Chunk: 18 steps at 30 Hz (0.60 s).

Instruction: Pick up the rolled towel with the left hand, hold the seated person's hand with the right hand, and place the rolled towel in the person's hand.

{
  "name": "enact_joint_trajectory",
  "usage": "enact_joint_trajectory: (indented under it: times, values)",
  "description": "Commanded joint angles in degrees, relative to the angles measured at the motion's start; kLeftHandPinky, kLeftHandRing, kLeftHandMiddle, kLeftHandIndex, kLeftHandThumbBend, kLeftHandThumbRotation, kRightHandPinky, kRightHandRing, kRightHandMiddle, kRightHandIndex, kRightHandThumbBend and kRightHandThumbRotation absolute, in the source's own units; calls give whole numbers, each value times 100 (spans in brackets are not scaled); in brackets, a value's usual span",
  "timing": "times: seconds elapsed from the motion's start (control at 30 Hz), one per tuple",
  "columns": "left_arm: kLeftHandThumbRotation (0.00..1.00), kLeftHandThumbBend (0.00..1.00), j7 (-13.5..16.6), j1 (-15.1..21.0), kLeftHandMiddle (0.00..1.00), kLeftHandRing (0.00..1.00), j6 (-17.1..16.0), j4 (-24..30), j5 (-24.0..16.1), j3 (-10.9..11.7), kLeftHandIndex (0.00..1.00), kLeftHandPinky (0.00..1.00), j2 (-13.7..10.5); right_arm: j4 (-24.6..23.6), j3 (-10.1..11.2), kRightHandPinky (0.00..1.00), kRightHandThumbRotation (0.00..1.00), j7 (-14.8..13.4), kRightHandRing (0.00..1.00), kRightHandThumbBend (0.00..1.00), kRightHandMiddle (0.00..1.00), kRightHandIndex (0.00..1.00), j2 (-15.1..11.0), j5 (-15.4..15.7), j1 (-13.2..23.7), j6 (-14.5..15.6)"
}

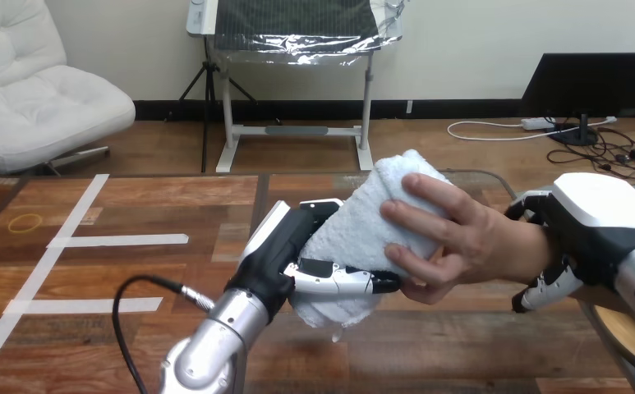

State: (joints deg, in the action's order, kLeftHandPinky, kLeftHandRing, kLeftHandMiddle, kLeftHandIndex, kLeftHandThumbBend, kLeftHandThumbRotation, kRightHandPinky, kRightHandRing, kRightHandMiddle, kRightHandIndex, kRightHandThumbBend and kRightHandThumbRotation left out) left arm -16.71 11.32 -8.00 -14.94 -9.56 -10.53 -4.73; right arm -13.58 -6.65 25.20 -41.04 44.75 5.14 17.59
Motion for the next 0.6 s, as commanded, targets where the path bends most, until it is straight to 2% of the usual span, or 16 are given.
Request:
enact_joint_trajectory:
  times: [0.0,0.13,0.27,0.43,0.57]
  values:
    - [24,68,-415,433,72,65,4,337,-211,-421,76,52,-189,-453,283,78,4,0,91,83,94,91,-93,-12,80,11]
    - [31,71,-477,418,79,73,11,422,-245,-385,83,60,-330,-593,349,81,3,5,92,82,95,92,-66,-18,8,50]
    - [33,71,-537,373,82,77,93,545,-206,-308,87,65,-419,-732,418,82,2,19,93,82,96,91,-49,-17,-71,109]
    - [31,69,-590,267,84,80,180,763,-127,-152,89,69,-599,-970,564,83,1,61,94,82,96,91,-46,-47,-227,184]
    - [29,67,-609,185,85,80,129,831,-44,-4,89,72,-742,-1169,702,84,0,73,95,82,97,91,-39,-72,-359,199]
